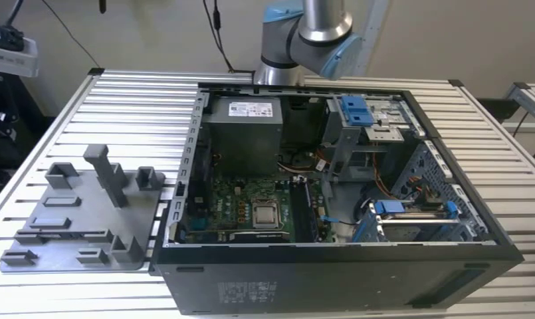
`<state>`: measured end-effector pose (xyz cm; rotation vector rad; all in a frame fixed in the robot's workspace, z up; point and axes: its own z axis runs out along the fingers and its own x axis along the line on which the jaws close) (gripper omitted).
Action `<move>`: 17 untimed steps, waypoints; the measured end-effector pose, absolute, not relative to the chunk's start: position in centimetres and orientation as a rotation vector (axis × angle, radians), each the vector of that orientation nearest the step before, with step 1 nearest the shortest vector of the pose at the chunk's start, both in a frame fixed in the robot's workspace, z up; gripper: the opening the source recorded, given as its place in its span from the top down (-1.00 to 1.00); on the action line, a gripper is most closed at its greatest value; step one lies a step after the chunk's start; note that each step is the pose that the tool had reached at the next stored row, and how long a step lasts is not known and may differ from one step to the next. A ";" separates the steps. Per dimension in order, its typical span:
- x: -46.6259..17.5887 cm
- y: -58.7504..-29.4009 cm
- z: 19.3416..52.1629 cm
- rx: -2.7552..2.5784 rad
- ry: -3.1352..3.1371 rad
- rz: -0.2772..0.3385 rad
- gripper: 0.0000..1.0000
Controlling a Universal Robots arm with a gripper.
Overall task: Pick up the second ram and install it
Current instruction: 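Pick up the second ram and move it above second insertion slot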
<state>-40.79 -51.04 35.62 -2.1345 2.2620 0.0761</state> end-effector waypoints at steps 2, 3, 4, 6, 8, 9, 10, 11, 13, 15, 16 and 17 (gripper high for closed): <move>-40.8 -51.0 35.5 -2.133 2.261 0.082 0.04; -40.8 -51.0 35.4 -2.134 2.261 0.086 0.04; -40.8 -51.1 35.3 -2.134 2.262 0.090 0.04; -40.8 -51.1 35.1 -2.134 2.262 0.092 0.04; -40.8 -51.1 34.8 -2.134 2.262 0.092 0.04; -40.8 -51.1 34.7 -2.134 2.262 0.092 0.04; -40.8 -51.1 34.6 -2.134 2.262 0.092 0.04; -40.8 -51.1 34.5 -2.134 2.262 0.092 0.04; -40.8 -51.1 34.3 -2.134 2.262 0.092 0.04; -40.8 -51.1 34.0 -2.134 2.262 0.092 0.04; -40.8 -51.1 33.9 -2.134 2.262 0.092 0.04; -40.8 -51.2 33.8 -2.134 2.262 0.092 0.04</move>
